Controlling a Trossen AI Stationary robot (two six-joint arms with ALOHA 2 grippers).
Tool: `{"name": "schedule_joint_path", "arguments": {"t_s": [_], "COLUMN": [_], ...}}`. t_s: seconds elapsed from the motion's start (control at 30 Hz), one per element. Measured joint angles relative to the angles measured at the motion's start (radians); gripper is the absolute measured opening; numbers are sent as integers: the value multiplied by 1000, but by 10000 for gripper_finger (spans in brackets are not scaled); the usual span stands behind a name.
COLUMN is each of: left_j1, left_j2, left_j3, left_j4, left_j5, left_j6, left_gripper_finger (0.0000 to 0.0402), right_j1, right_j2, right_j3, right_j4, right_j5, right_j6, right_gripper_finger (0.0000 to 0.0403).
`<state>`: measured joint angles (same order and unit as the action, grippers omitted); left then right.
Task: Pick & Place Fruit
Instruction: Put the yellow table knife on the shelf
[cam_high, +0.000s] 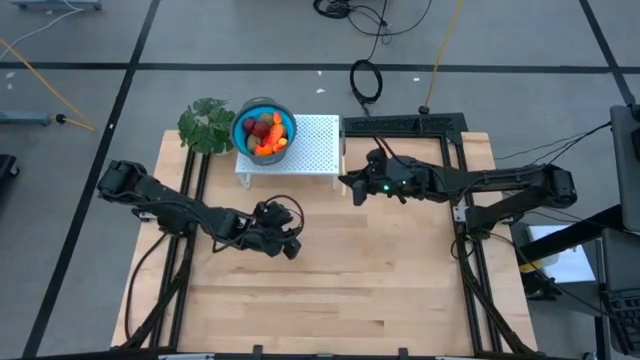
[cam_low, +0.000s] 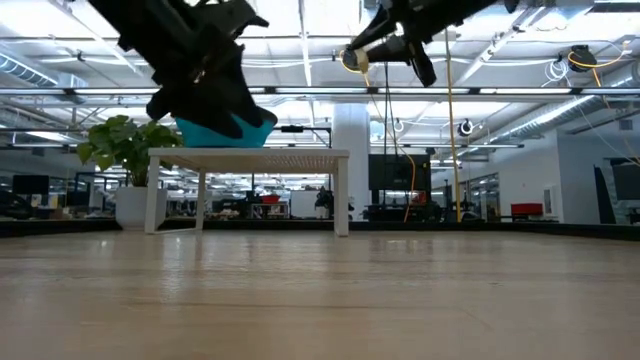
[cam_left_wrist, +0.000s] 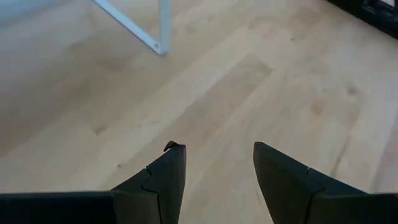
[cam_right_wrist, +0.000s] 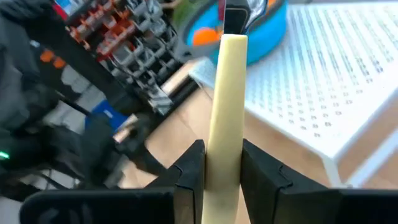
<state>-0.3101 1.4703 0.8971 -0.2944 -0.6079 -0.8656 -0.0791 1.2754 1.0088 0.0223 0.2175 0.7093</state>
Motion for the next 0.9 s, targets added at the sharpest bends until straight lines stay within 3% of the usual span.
{"name": "schedule_joint_path", "arguments": {"t_s": [0.3,0.9], "left_j1": [-17,-66], "left_j2": [-166,-583], "left_j3": [-217,-528], "left_j4": [248,250], "left_j5": [41,42], "left_j6": [66,170], "left_gripper_finger": [186,186], "right_j1": [-11,-71], "right_j2": [75,343], "right_j3": [96,476], "right_j4": [-65,-395], "right_j5": [20,23], "right_j6": [62,198], "right_gripper_finger": [66,66]}}
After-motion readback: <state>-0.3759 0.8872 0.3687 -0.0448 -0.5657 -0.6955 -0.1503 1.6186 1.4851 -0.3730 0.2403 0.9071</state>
